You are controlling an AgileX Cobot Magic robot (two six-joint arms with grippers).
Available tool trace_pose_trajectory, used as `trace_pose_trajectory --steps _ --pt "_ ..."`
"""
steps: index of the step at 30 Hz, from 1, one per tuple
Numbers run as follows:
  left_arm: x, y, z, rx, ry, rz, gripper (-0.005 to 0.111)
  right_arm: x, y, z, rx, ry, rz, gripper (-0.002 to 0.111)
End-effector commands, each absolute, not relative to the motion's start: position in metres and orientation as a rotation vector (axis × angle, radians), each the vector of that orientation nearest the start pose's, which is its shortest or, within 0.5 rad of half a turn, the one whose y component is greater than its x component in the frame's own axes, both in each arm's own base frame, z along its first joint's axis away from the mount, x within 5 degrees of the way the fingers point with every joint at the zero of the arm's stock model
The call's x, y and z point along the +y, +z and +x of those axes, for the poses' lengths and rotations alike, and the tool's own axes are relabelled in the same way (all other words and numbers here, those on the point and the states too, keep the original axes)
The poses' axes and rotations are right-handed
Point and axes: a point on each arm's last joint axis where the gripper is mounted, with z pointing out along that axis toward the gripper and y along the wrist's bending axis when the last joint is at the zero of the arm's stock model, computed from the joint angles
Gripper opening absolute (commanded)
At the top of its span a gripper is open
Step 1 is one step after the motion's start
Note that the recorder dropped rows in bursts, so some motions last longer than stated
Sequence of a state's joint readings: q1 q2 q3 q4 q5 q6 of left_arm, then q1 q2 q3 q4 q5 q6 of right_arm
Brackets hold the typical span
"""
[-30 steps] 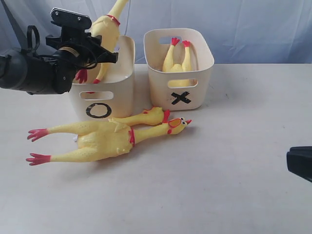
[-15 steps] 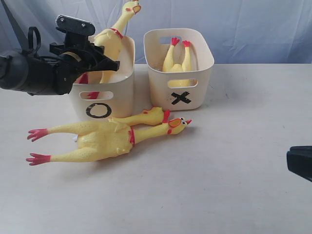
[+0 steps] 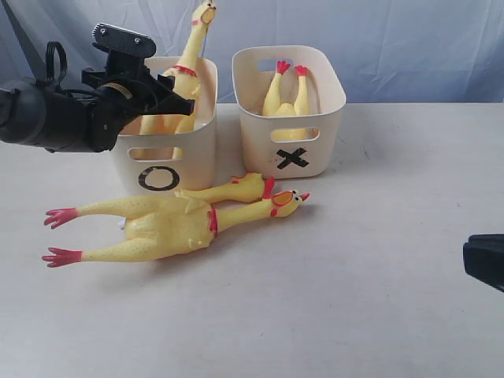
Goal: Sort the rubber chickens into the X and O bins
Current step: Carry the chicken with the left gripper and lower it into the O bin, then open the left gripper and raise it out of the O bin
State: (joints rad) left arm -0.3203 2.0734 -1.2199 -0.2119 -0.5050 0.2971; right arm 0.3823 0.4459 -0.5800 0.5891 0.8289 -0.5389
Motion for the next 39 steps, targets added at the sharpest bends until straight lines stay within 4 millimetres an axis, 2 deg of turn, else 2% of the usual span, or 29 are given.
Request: trace_pose_trajectory --steps 1,7,13,18,21,26,33,39 --pt "-0.133 0.173 0.434 1.787 -0.052 0.317 0.045 0.062 0.315 0.055 1.944 0.598 -0.753 -0.001" --pt "-0.133 0.19 0.432 1.752 -0.056 0.308 0.045 0.062 0.315 0.055 1.944 0.598 -0.753 -0.001" --pt "-0.131 0.228 0.424 1.683 -0.065 0.298 0.045 0.062 0.315 0.055 1.944 0.598 -0.753 -0.001" --pt "-0.129 0.252 0.411 1.753 -0.076 0.35 0.045 0.062 0.315 0.055 1.944 0.598 -0.753 -0.001" --pt "-0.129 0.266 0.399 1.806 -0.027 0.502 0.045 0.062 0.315 0.055 1.944 0.598 -0.753 -0.001" --pt "-0.124 0.286 0.378 1.893 0.003 0.633 0.043 0.062 0.315 0.055 1.945 0.598 -0.755 -0.001" --pt "-0.115 0.292 0.349 2.08 0.037 0.778 0.04 0.062 0.314 0.054 1.954 0.599 -0.765 -0.001" --pt "-0.105 0.301 0.313 2.103 0.036 0.823 0.04 0.062 0.312 0.052 1.97 0.605 -0.781 -0.001"
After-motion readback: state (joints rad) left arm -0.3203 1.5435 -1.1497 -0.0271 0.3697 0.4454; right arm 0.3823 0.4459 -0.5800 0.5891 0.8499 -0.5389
